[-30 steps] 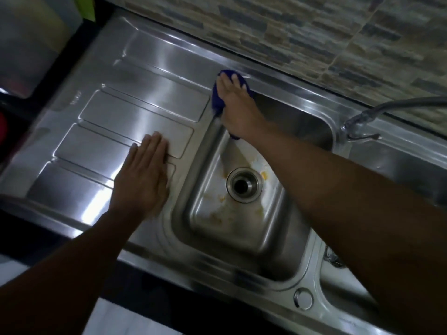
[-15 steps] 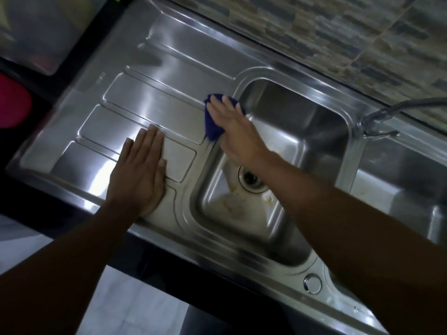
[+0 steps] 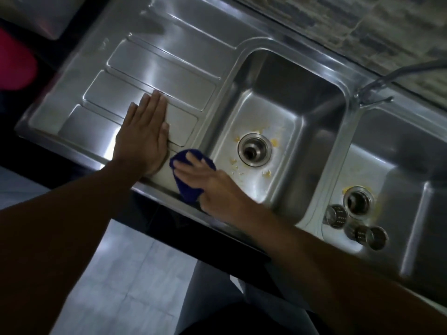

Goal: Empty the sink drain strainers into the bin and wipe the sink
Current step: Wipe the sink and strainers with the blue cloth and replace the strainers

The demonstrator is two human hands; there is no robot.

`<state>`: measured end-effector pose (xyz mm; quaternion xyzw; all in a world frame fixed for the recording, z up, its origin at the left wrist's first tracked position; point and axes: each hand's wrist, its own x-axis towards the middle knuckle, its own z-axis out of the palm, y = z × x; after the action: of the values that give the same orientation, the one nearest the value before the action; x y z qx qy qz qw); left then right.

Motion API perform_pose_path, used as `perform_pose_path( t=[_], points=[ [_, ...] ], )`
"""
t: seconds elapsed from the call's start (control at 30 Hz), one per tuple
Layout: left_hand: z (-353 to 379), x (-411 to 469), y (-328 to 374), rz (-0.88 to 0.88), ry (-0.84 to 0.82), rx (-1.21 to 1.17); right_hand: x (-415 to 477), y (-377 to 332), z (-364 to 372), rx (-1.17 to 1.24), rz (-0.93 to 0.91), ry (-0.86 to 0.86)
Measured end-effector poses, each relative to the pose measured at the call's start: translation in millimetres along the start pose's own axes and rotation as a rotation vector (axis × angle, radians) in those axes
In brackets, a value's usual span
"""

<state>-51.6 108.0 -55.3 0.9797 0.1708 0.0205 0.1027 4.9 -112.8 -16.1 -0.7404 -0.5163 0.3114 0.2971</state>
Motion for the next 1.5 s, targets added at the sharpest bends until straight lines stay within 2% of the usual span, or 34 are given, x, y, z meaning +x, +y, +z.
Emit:
perform_pose_path(
  t=[0.2,0.4,0.5,0.6,0.8,0.93,1.07,1.33,1.4,1.43,1.5],
  points=[
    [0.5,0.3,7.3,-0.054,-0.026,-0.008,-59.8,-0.8,5.9,0.139,0.098,-0.011],
    [8.3,-6.8,58.4,-0.196,-0.014,-0.019,-186.8,41.0,-33.8,-0.076,0.112,0.084],
    [8.8,-7.1,63.9,-0.228,-0.011,-0.022,-216.6,49.7,-43.6,-0.158,0.062,0.08],
    [9.3,-7.0,64.5,-0.229,-0.001,-0.008,-201.0,43.1,-34.8,-0.124,0.082,0.125],
    [11.0,-5.1,65.3,-0.239,-0.007,0.003,-127.0,26.6,-11.0,0.06,0.135,0.027],
    [5.3,-4.9,66.0,-0.226,-0.018,-0.02,-143.3,33.8,-16.2,0.08,0.101,0.019],
    [-3.4,7.0,70.6,-0.17,0.033,-0.072,-156.1,53.2,-34.1,0.115,0.171,0.148],
    [2.5,66.6,76.1,0.004,0.007,-0.098,-54.9,88.6,-43.7,0.105,0.618,0.509],
    [2.7,83.8,73.1,0.035,0.027,-0.092,-29.4,92.8,-33.2,0.129,0.68,0.465],
    [3.3,91.8,71.5,0.051,0.03,-0.094,-20.1,95.4,-24.8,0.179,0.663,0.377],
    [5.4,103.6,69.7,0.074,0.024,-0.087,-7.2,103.3,-3.6,0.236,0.545,0.074]
  ],
)
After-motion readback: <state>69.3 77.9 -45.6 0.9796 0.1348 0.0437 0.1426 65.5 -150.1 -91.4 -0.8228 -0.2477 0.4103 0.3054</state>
